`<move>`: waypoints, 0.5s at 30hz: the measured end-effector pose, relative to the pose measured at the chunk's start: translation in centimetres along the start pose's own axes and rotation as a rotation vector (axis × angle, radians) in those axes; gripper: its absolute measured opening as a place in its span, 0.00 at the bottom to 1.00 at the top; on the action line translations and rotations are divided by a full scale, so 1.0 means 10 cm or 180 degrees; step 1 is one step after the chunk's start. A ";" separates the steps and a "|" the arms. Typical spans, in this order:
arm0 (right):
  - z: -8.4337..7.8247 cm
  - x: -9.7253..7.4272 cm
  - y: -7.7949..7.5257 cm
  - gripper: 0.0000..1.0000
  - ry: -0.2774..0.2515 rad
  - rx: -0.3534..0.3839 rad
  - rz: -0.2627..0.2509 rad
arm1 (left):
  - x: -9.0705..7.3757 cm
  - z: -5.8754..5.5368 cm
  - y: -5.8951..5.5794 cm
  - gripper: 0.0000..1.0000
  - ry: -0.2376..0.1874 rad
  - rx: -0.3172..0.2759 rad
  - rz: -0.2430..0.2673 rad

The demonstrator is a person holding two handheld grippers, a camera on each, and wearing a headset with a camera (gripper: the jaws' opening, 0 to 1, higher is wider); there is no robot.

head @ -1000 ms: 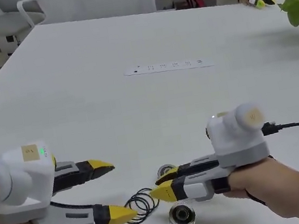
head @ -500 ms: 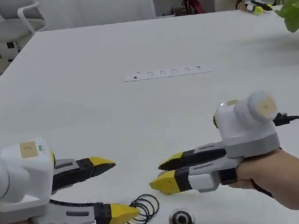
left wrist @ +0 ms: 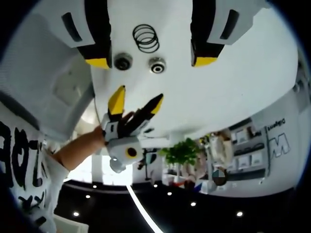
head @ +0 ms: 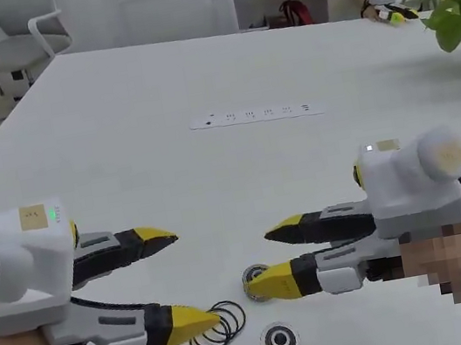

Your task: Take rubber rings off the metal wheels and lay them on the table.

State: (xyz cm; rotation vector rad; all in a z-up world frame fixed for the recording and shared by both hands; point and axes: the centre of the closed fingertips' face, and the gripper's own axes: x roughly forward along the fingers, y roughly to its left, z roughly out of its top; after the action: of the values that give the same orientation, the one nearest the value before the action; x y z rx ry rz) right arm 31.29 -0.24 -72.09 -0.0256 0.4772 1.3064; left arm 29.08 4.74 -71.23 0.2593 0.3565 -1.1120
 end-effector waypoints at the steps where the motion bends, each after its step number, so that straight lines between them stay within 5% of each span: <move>1: 0.00 -0.02 0.00 0.57 -0.0005 -0.0014 -0.0011 | 0.00 0.00 -0.01 0.67 0.0004 0.0010 -0.0007; 15: -0.08 -0.27 -0.02 0.80 -0.0029 -0.0161 -0.0155 | -0.06 -0.01 -0.05 0.76 0.0004 0.0031 0.0019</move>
State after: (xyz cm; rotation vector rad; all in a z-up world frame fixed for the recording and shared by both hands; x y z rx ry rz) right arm 30.75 -2.95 -71.90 -0.0731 0.4333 1.2703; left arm 28.34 5.03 -71.13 0.2694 0.3513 -1.1079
